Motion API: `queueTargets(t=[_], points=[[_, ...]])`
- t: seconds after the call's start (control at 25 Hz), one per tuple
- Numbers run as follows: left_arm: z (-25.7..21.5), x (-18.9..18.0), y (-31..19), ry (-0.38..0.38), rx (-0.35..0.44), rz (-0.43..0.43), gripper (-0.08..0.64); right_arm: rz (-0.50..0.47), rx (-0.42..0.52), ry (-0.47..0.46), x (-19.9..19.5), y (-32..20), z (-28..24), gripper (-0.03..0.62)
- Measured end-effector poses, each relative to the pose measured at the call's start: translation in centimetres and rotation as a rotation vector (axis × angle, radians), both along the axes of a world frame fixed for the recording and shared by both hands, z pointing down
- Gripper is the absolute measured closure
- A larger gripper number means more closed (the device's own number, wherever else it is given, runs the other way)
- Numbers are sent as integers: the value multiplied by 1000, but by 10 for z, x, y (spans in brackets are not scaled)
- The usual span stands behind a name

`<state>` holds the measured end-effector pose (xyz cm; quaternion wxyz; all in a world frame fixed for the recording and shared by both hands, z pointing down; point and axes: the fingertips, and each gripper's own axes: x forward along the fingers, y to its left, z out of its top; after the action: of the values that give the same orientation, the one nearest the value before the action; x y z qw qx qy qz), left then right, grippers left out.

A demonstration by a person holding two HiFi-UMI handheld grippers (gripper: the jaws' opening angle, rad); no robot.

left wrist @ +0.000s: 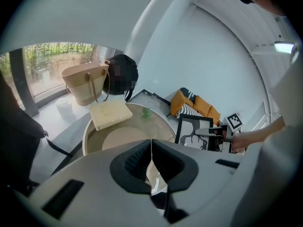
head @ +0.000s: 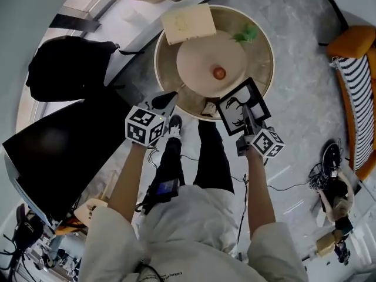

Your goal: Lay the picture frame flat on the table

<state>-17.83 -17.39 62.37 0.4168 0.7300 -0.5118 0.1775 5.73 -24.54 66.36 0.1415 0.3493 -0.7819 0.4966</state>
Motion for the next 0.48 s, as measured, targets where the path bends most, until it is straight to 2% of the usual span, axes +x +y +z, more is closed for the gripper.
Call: queueTargets(t=[0.16, 0.32, 0.48], points=[[31, 7, -22, -25, -27, 2, 538, -59, -51, -16, -3, -18, 34, 552], [61, 4, -44, -37, -40, -1, 538, -98, -85, -63, -23, -39, 65, 552], [88, 16, -53, -26, -53, 6, 538, -144, -125, -102, -38, -42, 92, 552]])
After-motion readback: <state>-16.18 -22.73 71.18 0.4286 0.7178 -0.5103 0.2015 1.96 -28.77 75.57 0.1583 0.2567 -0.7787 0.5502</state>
